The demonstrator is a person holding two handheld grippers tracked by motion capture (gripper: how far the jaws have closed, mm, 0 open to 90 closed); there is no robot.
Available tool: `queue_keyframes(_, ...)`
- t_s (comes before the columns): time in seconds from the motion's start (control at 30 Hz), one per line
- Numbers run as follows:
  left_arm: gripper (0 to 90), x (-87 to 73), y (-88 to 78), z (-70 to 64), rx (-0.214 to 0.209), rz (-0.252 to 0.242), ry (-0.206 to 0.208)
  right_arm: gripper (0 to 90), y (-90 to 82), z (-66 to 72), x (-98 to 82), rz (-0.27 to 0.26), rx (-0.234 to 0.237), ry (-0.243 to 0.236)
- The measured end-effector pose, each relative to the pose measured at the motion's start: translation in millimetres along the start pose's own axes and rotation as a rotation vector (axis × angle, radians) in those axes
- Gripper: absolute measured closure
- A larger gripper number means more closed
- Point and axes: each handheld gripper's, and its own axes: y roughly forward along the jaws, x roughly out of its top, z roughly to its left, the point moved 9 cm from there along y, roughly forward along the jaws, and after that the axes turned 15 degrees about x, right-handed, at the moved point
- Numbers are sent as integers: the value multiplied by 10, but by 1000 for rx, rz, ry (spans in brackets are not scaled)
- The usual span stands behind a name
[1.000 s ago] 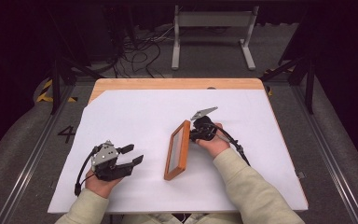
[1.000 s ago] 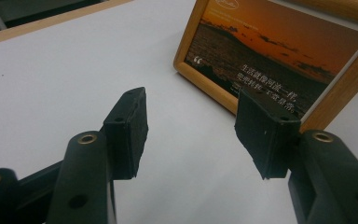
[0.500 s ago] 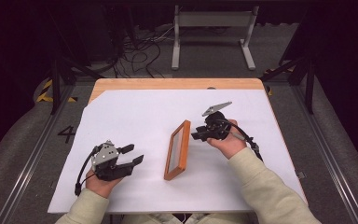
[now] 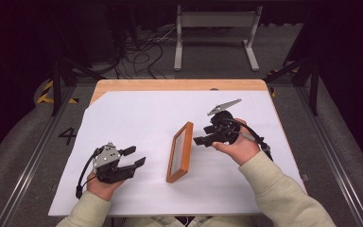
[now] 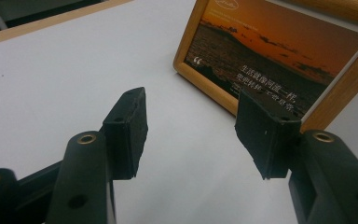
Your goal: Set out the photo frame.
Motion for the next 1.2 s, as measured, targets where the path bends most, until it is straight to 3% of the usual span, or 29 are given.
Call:
queue_keyframes(0.27,436,3,-1,0,-2,-1,-2,256,10,168,55,-14,25,56)
queue_keyframes(0.6,435,-1,3,-2,-4,0,-4,231,260,258,68,24,64,111)
queue_keyframes(1.2,433,-5,6,-5,-5,1,0,214,638,287,-5,125,55,162)
